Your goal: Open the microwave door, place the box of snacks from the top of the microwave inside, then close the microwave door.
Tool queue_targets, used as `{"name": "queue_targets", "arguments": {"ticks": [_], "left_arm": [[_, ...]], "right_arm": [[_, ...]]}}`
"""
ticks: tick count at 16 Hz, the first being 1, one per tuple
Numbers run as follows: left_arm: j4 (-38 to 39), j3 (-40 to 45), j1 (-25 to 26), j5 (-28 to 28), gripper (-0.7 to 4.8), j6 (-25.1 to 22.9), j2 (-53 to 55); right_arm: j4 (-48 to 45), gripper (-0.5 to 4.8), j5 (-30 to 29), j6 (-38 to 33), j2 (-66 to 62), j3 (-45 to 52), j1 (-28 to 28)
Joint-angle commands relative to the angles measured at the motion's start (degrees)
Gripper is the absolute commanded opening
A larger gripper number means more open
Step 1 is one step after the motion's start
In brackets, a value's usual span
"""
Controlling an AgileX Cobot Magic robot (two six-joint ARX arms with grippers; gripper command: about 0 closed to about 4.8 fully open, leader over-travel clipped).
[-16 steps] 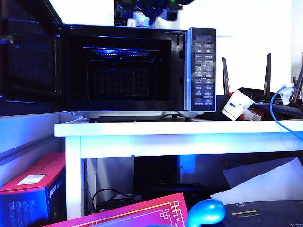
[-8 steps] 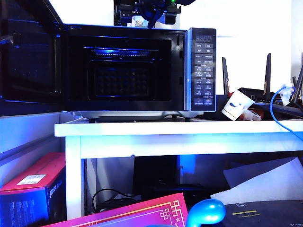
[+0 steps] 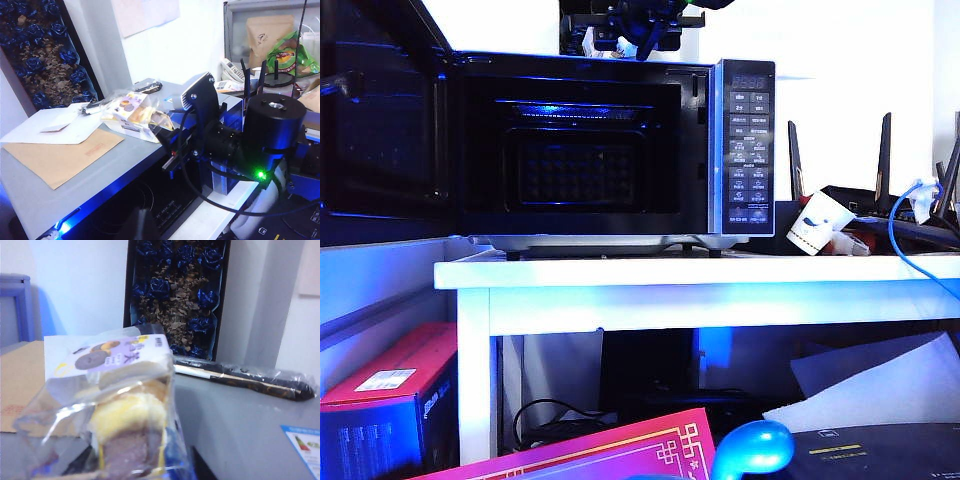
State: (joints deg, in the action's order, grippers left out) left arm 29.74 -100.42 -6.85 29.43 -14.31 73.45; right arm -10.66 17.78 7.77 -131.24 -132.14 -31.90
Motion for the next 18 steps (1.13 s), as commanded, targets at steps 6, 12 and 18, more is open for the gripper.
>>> {"name": "queue_targets", "arguments": {"ticks": [6,12,18], "left_arm": [[-0.5,-0.1,0.1,0.3,-0.05,-0.3,-0.2],[-8.1,-0.1,0.1,0.2,-0.05,1.6,2.8],[-29.5,-0.1,0.1,-0.9,-0.05,10.0,13.3]], "right_arm": [[-2.0,4.79,-2.5,2.5,0.5,0.0,-0.1],[1.1,4.79,-2.5,2.4,2.2,-1.5,-0.1],[2.2,4.79,-2.3,2.8,5.7,-1.7,-0.1]]}}
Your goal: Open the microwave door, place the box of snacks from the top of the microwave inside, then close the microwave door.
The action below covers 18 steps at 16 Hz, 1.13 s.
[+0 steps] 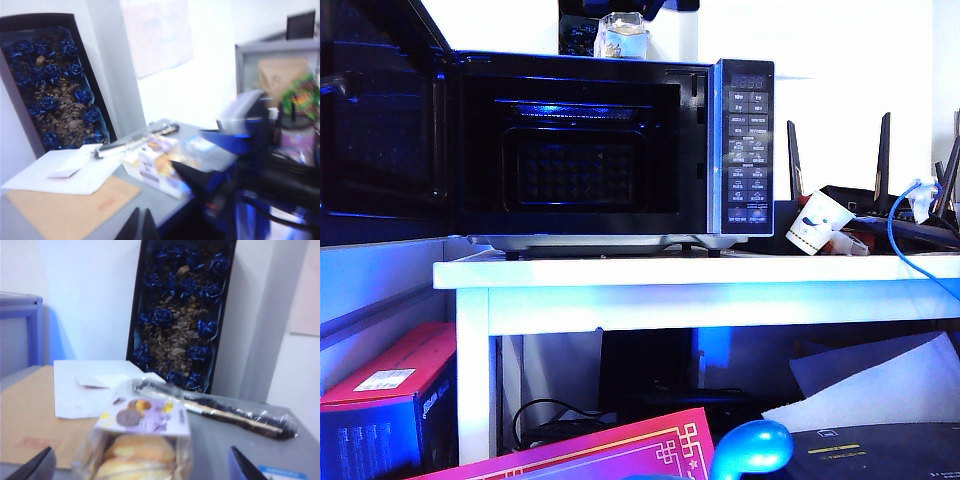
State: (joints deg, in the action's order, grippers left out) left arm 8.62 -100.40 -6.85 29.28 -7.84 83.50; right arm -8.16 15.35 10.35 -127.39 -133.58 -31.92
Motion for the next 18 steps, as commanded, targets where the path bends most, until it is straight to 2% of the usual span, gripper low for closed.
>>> {"name": "queue_targets", "arguments": {"ticks": [1,2,4,8,9,11,12,13,15,16,18], "left_arm": [[-12.2,-0.1,0.1,-2.1,-0.05,5.4,5.7],[-18.4,-0.1,0.1,-2.7,-0.05,7.7,10.0],[-24.9,-0.1,0.0,-2.7,-0.05,10.1,14.6],[-32.1,-0.2,-2.0,-3.1,-0.05,11.8,21.4],[-32.3,-1.0,-3.5,-5.6,-0.05,11.7,22.4],[-32.9,-1.9,-5.2,-9.4,-0.05,11.1,23.3],[-32.9,-3.9,-6.9,-13.8,-0.05,11.1,24.7],[-31.2,-7.4,-8.2,-16.6,-0.05,11.1,26.9],[-27.5,-13.6,-9.3,-18.1,-0.05,11.0,30.6],[-25.0,-17.8,-9.9,-18.5,-0.05,10.9,33.2],[-20.0,-22.4,-10.3,-22.2,-0.05,10.8,36.0]], "right_arm": [[-0.1,4.79,0.5,0.2,2.8,-0.3,0.0],[-0.3,4.79,1.0,0.2,4.3,-0.3,1.0],[-0.2,4.79,1.0,0.2,5.0,-0.3,2.5],[2.9,4.79,0.1,0.2,5.2,-0.3,5.9],[5.1,4.79,-2.7,0.2,5.2,-0.3,6.5],[6.2,4.79,-2.9,0.1,5.2,-0.3,7.4],[7.0,4.79,-5.0,-0.5,5.2,-0.3,8.1],[8.1,4.79,-6.3,-1.4,5.2,-0.3,8.7],[10.1,4.79,-9.4,-3.1,5.1,-0.3,10.2],[10.9,4.79,-13.4,-4.9,5.0,-0.3,12.0],[12.1,4.79,-16.9,-5.5,4.8,-0.3,13.2]]}}
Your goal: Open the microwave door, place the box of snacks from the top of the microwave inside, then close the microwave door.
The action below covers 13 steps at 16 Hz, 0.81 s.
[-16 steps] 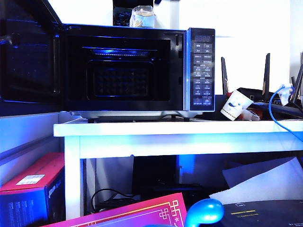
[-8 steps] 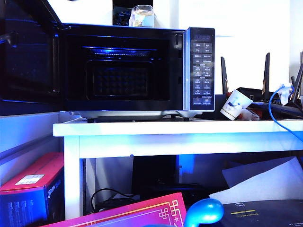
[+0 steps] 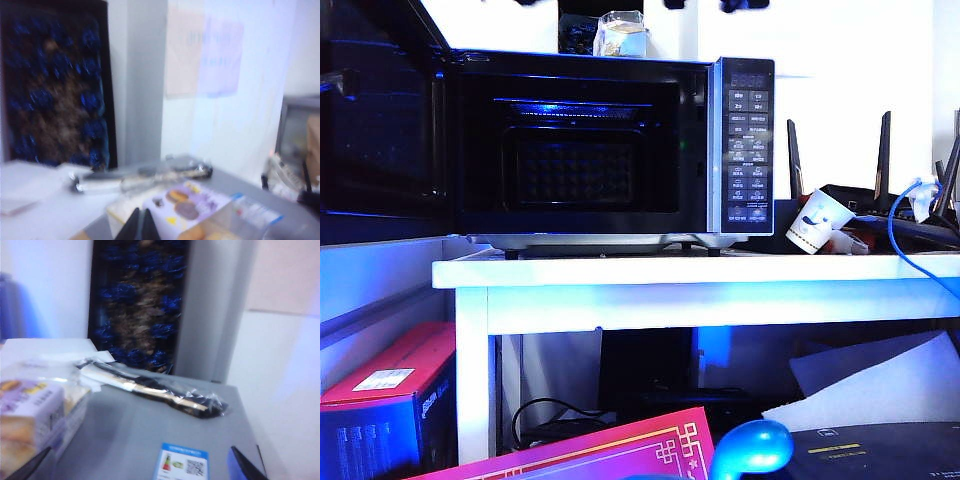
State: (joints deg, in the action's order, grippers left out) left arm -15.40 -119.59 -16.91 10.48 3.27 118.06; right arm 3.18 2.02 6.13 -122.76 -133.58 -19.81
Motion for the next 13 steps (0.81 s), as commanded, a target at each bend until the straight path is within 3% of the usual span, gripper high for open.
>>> {"name": "queue_targets", "arguments": {"ticks": [1,3,7,11,13], "left_arm": [[5.3,-4.1,-0.3,-3.9,-0.05,-0.2,2.4],[6.8,-4.1,-0.3,-4.4,-0.05,-0.2,3.0],[7.8,-4.1,-0.7,3.1,-0.05,0.2,3.5],[9.3,-4.1,-1.7,6.1,-0.05,0.6,4.3],[10.3,-4.1,-1.7,9.4,-0.05,0.7,4.4]], "right_arm": [[1.3,4.79,-5.2,-1.6,-0.3,-0.3,1.4],[1.4,4.79,-6.4,-1.6,-1.4,-0.3,2.1],[1.3,4.79,-11.6,-1.7,-2.8,-0.3,2.1],[0.9,4.79,-13.4,-1.7,-2.8,-0.3,2.2],[1.1,4.79,-17.8,-1.4,-2.8,-0.3,2.7]]}}
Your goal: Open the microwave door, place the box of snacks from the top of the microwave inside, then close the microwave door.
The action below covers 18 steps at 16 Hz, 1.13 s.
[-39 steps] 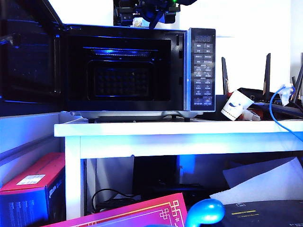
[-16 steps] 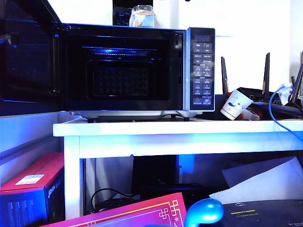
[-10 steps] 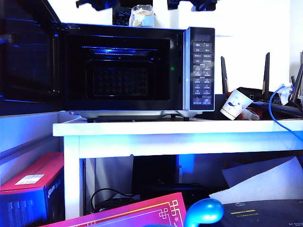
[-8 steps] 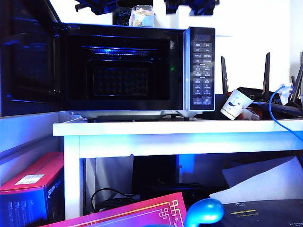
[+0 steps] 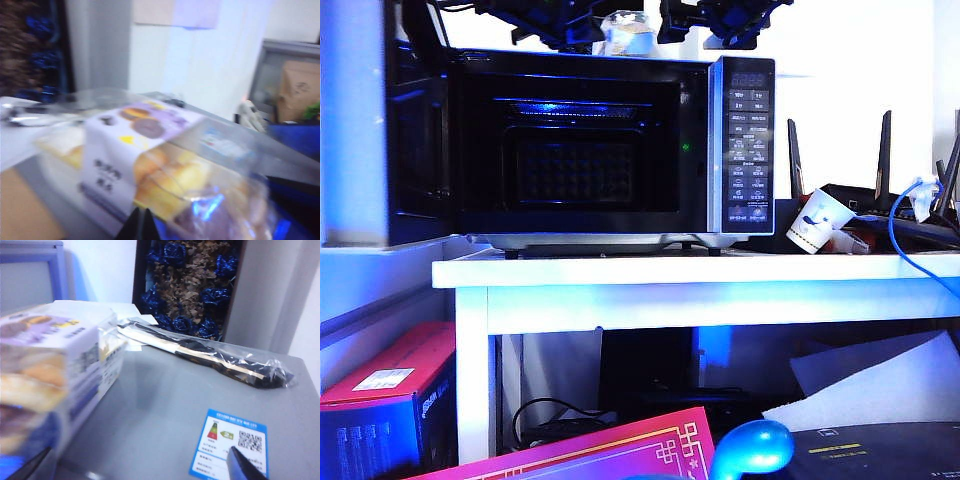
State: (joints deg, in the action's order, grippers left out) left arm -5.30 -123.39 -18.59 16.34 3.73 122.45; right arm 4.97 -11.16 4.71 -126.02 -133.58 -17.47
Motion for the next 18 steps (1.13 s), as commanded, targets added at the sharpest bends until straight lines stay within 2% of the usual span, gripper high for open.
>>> {"name": "queue_targets", "arguments": {"ticks": [1,5,7,9,13,16,18], "left_arm": [[0.1,-0.3,0.0,4.8,-0.05,0.2,0.0],[0.1,-0.4,-0.7,8.4,-0.05,0.2,0.0],[-0.2,-0.6,-1.6,8.3,-0.05,0.2,0.0],[-1.2,-0.6,-3.1,7.8,-0.05,-0.3,0.0],[-1.4,-0.6,-3.5,5.3,-0.05,-0.3,0.0],[-1.4,-0.6,-3.4,4.2,-0.05,-0.3,0.0],[-1.6,-0.7,-3.4,3.1,-0.05,-0.3,0.0]], "right_arm": [[-0.7,4.79,-5.2,0.0,0.5,-0.3,0.4],[2.2,4.79,-5.6,1.8,0.7,-0.3,0.4],[5.2,4.79,-2.4,4.6,1.3,-0.3,0.4],[4.2,4.79,3.5,4.7,2.3,-0.3,0.4],[1.2,4.79,4.3,4.7,2.7,-0.3,0.5],[0.6,4.79,7.6,4.7,2.7,-0.3,0.5],[-0.2,4.79,14.1,4.7,2.8,-0.3,0.5]]}}
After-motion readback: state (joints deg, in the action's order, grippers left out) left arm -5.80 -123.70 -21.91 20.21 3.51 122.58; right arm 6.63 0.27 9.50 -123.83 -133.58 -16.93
